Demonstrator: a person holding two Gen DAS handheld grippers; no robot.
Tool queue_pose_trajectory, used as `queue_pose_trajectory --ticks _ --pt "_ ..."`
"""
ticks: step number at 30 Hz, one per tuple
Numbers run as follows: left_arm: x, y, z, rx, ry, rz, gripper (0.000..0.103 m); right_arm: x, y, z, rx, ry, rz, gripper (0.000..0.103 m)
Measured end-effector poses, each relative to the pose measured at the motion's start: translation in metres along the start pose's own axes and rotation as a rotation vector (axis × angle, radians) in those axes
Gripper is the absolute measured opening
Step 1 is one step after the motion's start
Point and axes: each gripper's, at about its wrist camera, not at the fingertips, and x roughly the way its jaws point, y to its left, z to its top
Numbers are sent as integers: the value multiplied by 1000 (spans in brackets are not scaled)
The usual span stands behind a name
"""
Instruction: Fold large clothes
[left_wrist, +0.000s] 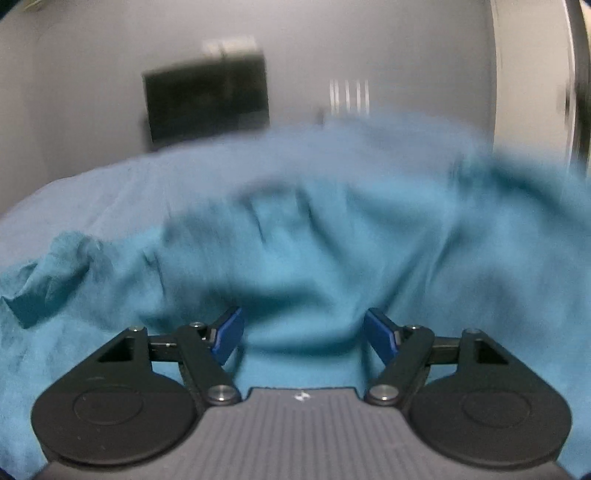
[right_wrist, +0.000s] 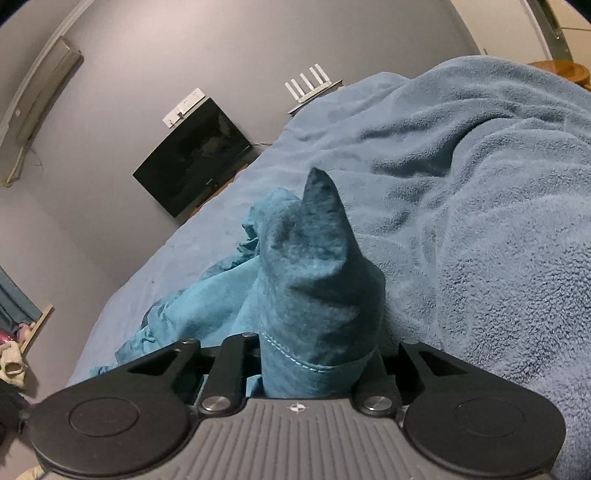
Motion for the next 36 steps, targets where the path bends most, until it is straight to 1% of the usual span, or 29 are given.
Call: queue_pose_trajectory --ticks 1,2,3,4,5,8,12,13,15,16,19,20,22,24,26,27,29,31,32,33,34,35,36 --pt "-3 5 5 -28 -40 24 73 3 -1 0 -4 0 -1 27" --pt "-1 8 11 -46 -47 58 73 5 -2 1 -1 0 -5 30" --pt "7 11 18 -64 -24 82 73 10 -3 3 9 0 -9 32" --pt "16 14 23 -81 3 100 73 13 -5 2 18 1 -11 36" --pt "25 16 26 -82 20 123 73 16 -6 3 26 3 -15 37" --pt "54 6 27 16 70 200 73 22 -10 1 11 6 -17 37" --pt "75 -15 26 162 141 259 75 23 -7 2 -34 -11 -24 38" --pt "70 -18 28 171 149 260 75 23 -6 2 -38 -20 -27 39" --pt "53 -15 33 150 173 232 75 22 -7 2 -32 -37 -43 40" --pt "39 -13 33 135 179 216 75 21 -9 2 -22 -43 -49 40" --pt "-15 -1 22 118 199 205 76 19 -14 1 13 -60 -51 41" --pt "-37 2 13 112 212 198 76 18 -14 1 17 -68 -50 41" --pt "-71 6 -10 95 241 147 76 17 -14 0 17 -78 -48 41" --pt "-92 1 -33 55 256 104 76 17 -11 -2 12 -85 -49 38" --pt "-95 -8 -46 43 256 53 76 17 -9 -2 6 -91 -55 34" --pt "-94 -16 -49 68 265 32 76 16 -9 -2 5 -93 -60 33" --pt "-91 -36 -57 139 258 -13 76 15 -8 0 19 -92 -64 32" --pt "-89 -60 -70 276 238 18 75 14 -11 2 28 -82 -63 32" --pt "-90 -71 -79 368 218 39 74 13 -11 4 38 -75 -60 32" --pt "-90 -80 -85 436 196 56 73 13 -11 5 44 -70 -62 32" --pt "-90 -86 -88 476 177 70 70 13 -9 6 45 -65 -67 32" --pt "-95 -91 -92 512 164 77 63 12 -8 6 48 -64 -71 32" --pt "-98 -97 -97 554 156 78 60 12 -6 6 50 -65 -76 32"
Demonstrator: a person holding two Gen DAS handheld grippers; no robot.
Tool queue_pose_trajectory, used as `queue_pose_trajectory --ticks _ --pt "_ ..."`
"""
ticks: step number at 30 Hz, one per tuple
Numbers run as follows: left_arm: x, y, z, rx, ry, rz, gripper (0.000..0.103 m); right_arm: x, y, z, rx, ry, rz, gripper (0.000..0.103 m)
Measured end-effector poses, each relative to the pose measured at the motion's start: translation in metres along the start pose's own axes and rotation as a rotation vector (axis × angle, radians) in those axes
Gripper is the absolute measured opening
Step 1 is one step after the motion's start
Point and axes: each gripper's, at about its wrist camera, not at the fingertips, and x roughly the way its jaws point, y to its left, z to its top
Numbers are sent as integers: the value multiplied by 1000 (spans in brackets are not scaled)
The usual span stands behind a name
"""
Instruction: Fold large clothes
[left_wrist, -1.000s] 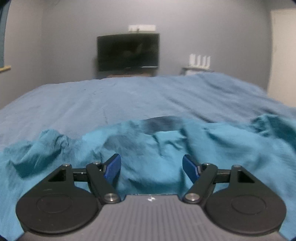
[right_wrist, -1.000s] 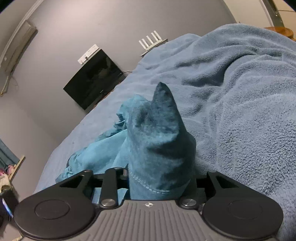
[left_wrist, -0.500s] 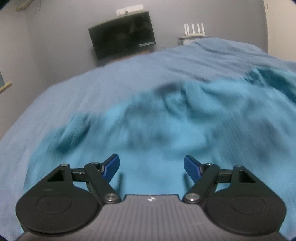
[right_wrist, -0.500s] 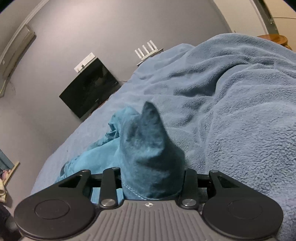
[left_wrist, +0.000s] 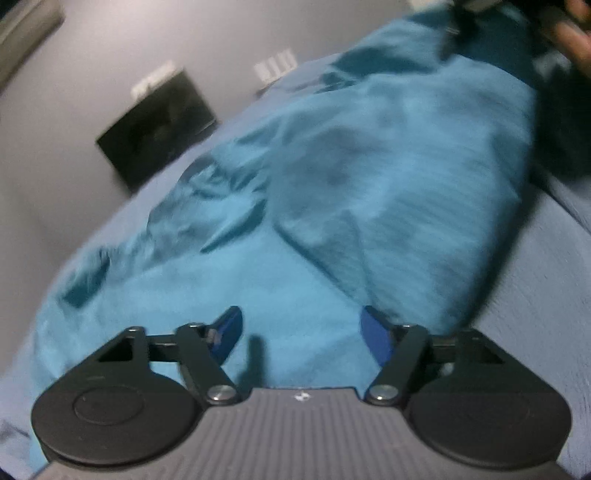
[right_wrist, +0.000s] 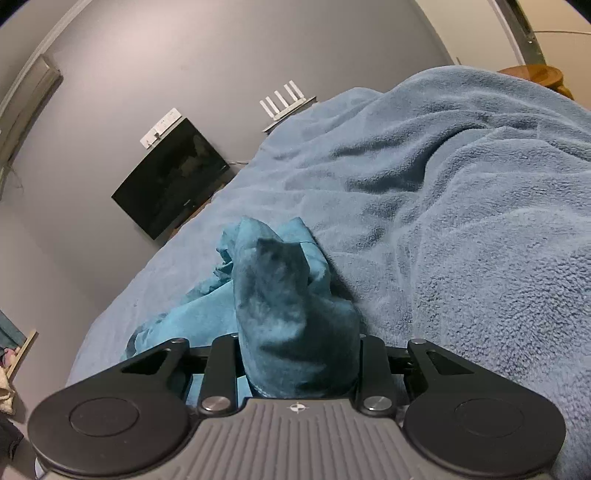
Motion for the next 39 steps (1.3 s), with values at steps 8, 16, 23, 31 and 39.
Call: queue_pose_trajectory --ticks 8,16,23,31,39 --pt "-6 39 0 -155 42 -69 64 -17 55 -2 -218 -49 29 21" --pt "-13 127 -22 -447 78 10 82 -43 146 -14 -506 -86 136 19" --pt "2 107 -17 -307 142 -56 84 -53 211 -26 -590 -66 192 19" --pt "-51 226 -37 -650 -19 134 85 -77 281 -71 -788 -72 280 19" --pt "-54 309 -115 -1128 -3 161 85 -96 352 -179 -1171 -67 408 19"
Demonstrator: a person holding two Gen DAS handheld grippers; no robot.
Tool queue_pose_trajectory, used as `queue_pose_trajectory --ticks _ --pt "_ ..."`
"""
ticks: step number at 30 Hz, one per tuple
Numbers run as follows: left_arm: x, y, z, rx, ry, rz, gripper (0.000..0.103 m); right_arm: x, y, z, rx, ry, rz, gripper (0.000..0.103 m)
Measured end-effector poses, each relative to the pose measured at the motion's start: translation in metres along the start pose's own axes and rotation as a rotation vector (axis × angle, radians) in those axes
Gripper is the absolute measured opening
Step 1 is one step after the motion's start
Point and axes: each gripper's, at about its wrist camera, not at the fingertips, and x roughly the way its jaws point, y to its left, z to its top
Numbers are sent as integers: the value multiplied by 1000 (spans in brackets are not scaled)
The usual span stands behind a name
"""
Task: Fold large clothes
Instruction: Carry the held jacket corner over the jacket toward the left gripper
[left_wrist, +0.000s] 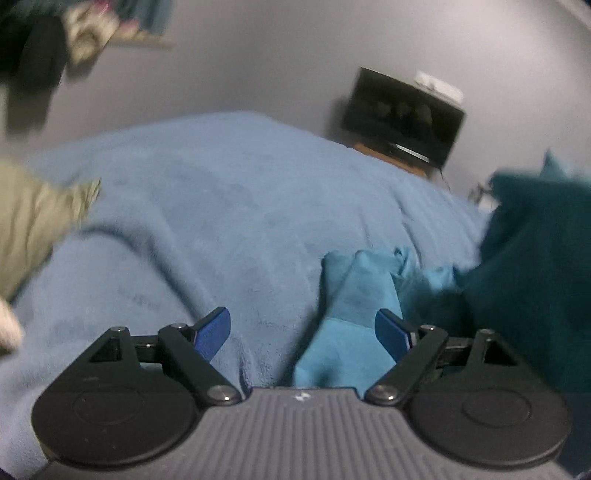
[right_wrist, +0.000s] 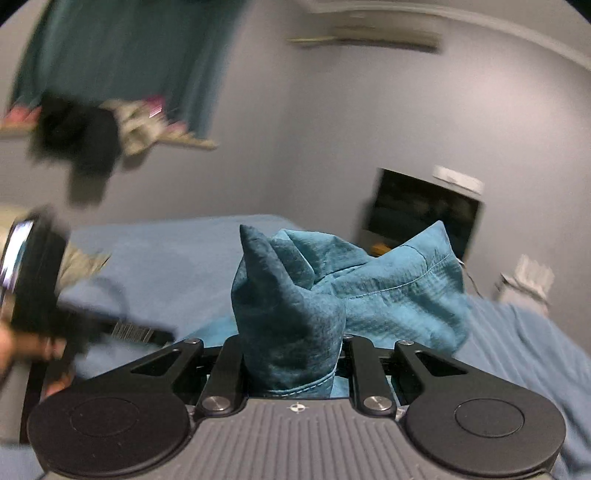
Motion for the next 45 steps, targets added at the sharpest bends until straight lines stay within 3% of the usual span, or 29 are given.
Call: queue_pose_trajectory --ticks 3,8,16,18,20,26,32,35,39,45 --pt "-11 13 1 -66 -8 -52 85 9 50 -3 -98 31 60 19" --pt "-31 19 2 -36 -37 -79 85 22 118 -15 -217 75 115 19" --pt "-33 35 13 -43 -2 -32 85 53 149 -38 -255 210 152 22" --pt "-23 36 10 -32 40 -34 85 51 144 -37 -217 228 181 30" --pt "-16 33 7 -20 75 -40 85 46 144 -35 -177 232 263 50" --pt "11 21 -5 56 190 30 85 20 96 -27 -65 224 426 62" --pt "10 17 -7 85 185 47 85 -25 39 -13 121 217 518 69" --pt "11 14 -6 99 181 56 84 -30 13 -3 208 213 486 72" --pt "9 5 -7 139 170 55 84 18 -14 27 268 254 277 72" --pt "9 7 -8 137 181 33 84 110 13 71 327 434 91 64"
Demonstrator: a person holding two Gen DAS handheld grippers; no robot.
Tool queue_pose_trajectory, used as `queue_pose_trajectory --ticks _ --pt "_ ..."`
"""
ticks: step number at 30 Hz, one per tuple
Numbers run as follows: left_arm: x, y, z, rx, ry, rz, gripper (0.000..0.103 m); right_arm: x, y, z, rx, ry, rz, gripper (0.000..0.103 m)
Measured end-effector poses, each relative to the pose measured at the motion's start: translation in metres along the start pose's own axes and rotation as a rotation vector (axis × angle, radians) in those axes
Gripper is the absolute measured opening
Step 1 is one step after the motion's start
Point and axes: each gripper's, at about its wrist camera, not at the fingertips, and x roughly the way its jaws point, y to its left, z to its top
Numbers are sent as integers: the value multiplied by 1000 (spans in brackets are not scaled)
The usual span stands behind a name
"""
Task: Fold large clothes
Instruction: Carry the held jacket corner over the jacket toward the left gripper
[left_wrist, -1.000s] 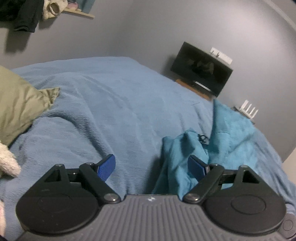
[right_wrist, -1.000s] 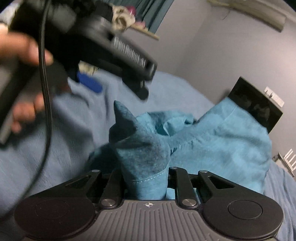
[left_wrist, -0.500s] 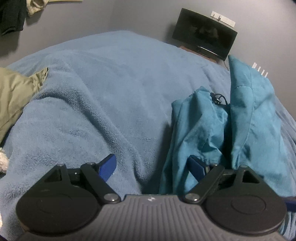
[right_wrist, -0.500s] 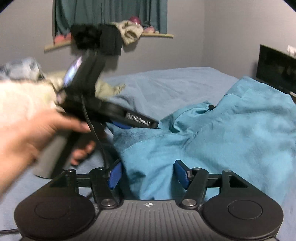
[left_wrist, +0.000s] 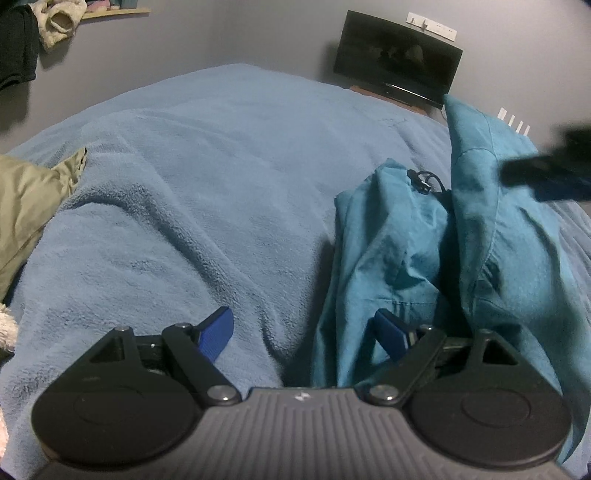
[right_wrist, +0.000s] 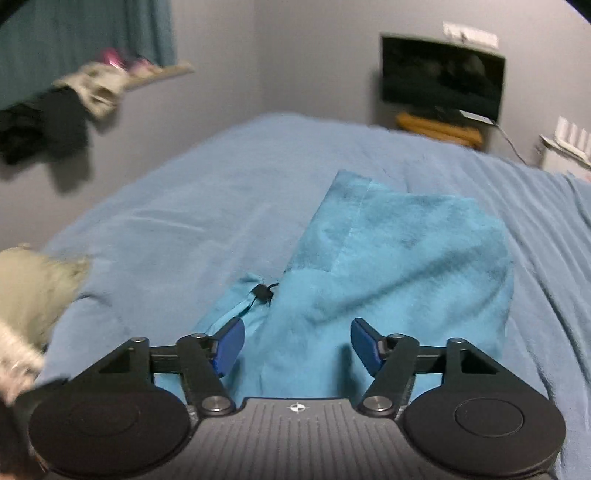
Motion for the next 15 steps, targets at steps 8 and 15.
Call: queue_pose_trajectory --ticks 8,15 --pt "1 5 1 -4 0 -52 83 60 35 17 37 202 -153 44" --pt "-4 10 2 -25 -34 -98 81 67 21 20 89 204 -110 3"
